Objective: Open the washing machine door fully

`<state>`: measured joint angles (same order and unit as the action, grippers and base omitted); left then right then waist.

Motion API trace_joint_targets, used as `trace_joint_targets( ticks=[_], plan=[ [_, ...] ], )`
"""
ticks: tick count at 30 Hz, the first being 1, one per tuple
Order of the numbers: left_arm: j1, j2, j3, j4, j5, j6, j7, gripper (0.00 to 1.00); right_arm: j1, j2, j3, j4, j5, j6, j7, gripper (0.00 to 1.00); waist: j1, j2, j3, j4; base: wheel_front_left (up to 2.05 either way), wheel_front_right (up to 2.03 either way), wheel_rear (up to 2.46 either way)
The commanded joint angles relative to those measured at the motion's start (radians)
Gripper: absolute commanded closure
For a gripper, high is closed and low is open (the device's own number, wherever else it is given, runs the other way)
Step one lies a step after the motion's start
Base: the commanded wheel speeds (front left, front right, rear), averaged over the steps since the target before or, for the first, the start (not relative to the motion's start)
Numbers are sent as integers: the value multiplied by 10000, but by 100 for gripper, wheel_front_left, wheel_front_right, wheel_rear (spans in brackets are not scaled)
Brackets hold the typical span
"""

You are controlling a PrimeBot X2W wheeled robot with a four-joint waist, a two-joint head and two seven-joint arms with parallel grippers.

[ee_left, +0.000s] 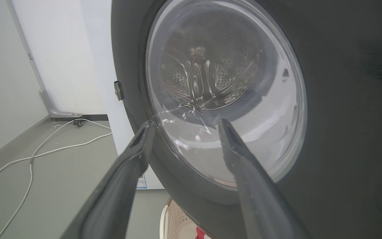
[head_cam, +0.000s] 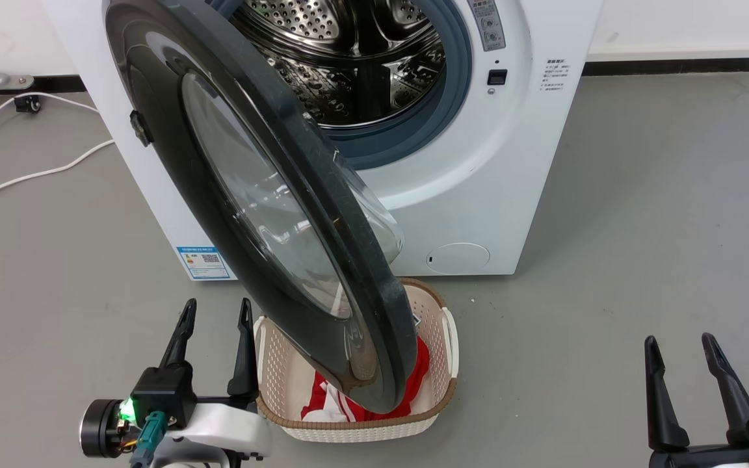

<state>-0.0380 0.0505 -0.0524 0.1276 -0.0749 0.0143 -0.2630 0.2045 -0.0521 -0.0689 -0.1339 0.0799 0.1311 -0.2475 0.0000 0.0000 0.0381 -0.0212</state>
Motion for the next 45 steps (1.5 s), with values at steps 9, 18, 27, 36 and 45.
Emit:
trace_joint_targets(
  ticks=[9,18,27,36,45],
  plan=[
    [-20,-5,-38,-45,81,-21,-25,0,-325,31,-12,290,108,-7,-152,0,0,0,20,-9,0,0,0],
    [-4,-5,-49,-10,80,-59,-25,100,-371,32,-22,333,150,-7,-179,0,0,0,46,-5,0,0,0],
    [-186,-5,-21,-357,6,131,-27,100,-336,33,28,350,92,-5,-174,0,0,0,59,53,0,0,0],
    [-707,-5,112,-2476,71,377,-27,100,-381,31,85,373,203,-7,-173,0,0,0,73,205,0,0,0],
    [-1428,-5,-480,-5448,93,464,-24,100,-378,32,99,431,175,-7,-174,0,0,0,70,244,0,0,0]
  ],
)
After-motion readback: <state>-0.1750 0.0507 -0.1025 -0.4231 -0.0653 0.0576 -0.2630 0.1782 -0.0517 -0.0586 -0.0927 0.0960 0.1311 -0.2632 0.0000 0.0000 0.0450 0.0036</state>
